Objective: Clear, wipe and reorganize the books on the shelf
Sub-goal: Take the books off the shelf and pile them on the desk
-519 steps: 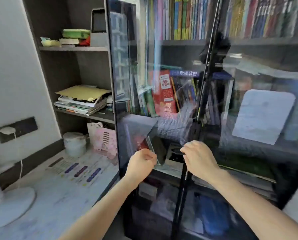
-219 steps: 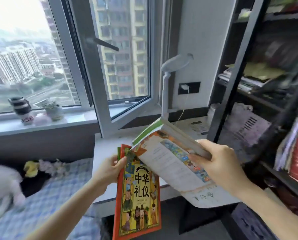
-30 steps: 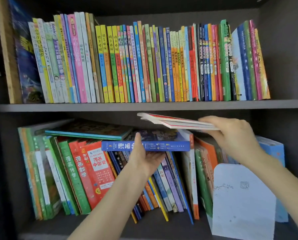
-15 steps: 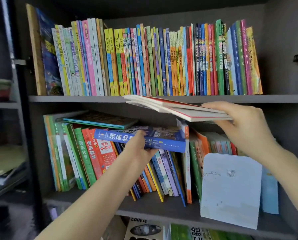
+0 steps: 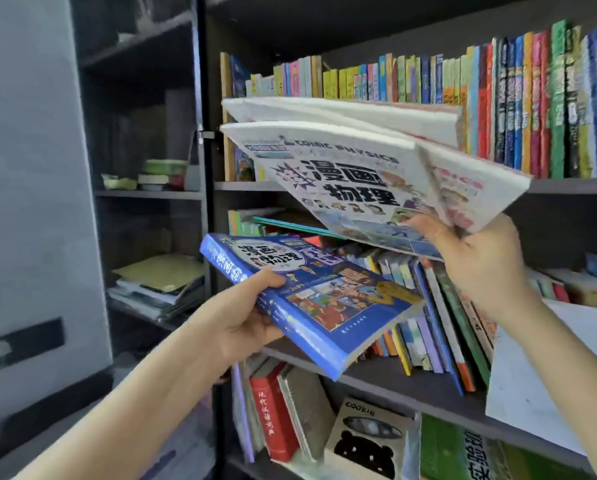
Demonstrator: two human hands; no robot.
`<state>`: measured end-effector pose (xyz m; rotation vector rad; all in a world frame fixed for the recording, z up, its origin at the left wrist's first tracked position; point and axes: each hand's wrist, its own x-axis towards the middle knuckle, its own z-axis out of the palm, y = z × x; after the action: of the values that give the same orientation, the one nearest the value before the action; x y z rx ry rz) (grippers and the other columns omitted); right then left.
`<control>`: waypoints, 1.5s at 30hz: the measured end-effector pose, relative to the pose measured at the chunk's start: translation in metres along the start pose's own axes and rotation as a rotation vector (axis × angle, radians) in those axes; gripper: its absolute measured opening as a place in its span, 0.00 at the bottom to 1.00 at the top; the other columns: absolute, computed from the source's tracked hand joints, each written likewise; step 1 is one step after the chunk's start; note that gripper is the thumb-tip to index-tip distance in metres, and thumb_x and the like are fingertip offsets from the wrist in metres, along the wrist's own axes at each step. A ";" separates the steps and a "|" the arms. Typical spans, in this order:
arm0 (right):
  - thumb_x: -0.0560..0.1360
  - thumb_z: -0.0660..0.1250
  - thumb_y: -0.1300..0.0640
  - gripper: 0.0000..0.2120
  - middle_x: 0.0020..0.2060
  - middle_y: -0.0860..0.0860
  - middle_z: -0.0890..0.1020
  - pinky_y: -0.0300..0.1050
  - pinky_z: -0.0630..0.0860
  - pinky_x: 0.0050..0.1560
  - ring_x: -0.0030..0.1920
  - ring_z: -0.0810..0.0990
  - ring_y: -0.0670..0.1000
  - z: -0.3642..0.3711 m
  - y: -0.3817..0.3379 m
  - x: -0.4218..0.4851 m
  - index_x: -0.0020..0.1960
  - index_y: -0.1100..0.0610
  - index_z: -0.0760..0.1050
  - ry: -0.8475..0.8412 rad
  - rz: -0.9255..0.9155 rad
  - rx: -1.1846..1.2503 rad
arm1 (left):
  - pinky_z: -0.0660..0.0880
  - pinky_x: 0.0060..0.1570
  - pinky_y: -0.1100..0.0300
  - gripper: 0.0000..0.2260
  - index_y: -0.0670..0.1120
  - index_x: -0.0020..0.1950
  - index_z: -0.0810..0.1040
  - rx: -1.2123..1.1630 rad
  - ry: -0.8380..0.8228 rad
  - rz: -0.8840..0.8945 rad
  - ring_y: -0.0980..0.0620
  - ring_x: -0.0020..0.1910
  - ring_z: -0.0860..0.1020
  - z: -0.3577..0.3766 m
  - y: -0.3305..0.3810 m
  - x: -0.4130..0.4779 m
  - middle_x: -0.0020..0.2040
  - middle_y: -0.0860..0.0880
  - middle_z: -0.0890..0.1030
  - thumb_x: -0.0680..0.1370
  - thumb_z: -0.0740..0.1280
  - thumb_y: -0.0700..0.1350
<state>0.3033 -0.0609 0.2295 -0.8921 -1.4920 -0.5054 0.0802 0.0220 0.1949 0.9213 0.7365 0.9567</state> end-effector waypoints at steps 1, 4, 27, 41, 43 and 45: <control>0.73 0.69 0.68 0.16 0.51 0.35 0.73 0.16 0.65 0.46 0.47 0.70 0.19 0.007 -0.006 -0.001 0.59 0.58 0.73 -0.018 0.007 0.023 | 0.79 0.25 0.54 0.03 0.39 0.48 0.78 -0.001 0.015 0.006 0.46 0.31 0.82 -0.010 0.001 -0.009 0.41 0.41 0.83 0.76 0.65 0.37; 0.73 0.69 0.63 0.08 0.47 0.26 0.74 0.16 0.64 0.45 0.45 0.70 0.18 0.031 -0.033 -0.010 0.52 0.60 0.79 -0.071 0.012 0.075 | 0.80 0.26 0.53 0.04 0.40 0.49 0.78 0.008 0.081 0.019 0.47 0.29 0.82 -0.049 0.004 -0.045 0.39 0.41 0.84 0.76 0.64 0.36; 0.75 0.69 0.50 0.14 0.43 0.48 0.85 0.52 0.79 0.43 0.43 0.83 0.49 0.335 -0.358 -0.255 0.60 0.51 0.80 -0.922 0.273 0.535 | 0.79 0.52 0.42 0.17 0.42 0.54 0.76 0.298 0.861 -0.353 0.40 0.49 0.82 -0.451 -0.124 -0.367 0.51 0.40 0.83 0.66 0.72 0.41; 0.73 0.72 0.60 0.08 0.41 0.64 0.84 0.59 0.77 0.52 0.47 0.83 0.62 0.572 -0.329 -0.373 0.43 0.66 0.81 -1.334 1.010 0.420 | 0.81 0.40 0.48 0.10 0.38 0.56 0.75 0.026 0.987 -0.460 0.44 0.42 0.84 -0.648 -0.158 -0.338 0.44 0.42 0.85 0.76 0.68 0.36; 0.74 0.71 0.59 0.09 0.40 0.62 0.84 0.56 0.78 0.50 0.45 0.83 0.60 0.596 -0.325 -0.383 0.44 0.66 0.81 -1.408 1.007 0.410 | 0.80 0.34 0.52 0.09 0.38 0.56 0.75 0.001 0.992 -0.482 0.46 0.37 0.84 -0.671 -0.164 -0.336 0.41 0.44 0.85 0.76 0.67 0.36; 0.74 0.70 0.61 0.08 0.40 0.60 0.84 0.49 0.78 0.42 0.42 0.83 0.57 0.612 -0.322 -0.389 0.45 0.68 0.80 -1.447 1.050 0.441 | 0.80 0.33 0.53 0.08 0.39 0.55 0.75 -0.024 1.011 -0.499 0.46 0.36 0.84 -0.688 -0.166 -0.340 0.39 0.44 0.85 0.76 0.67 0.36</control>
<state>-0.3560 0.1218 -0.1717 -1.5831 -1.8606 1.4812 -0.5808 -0.1147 -0.2067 0.1367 1.7055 0.9398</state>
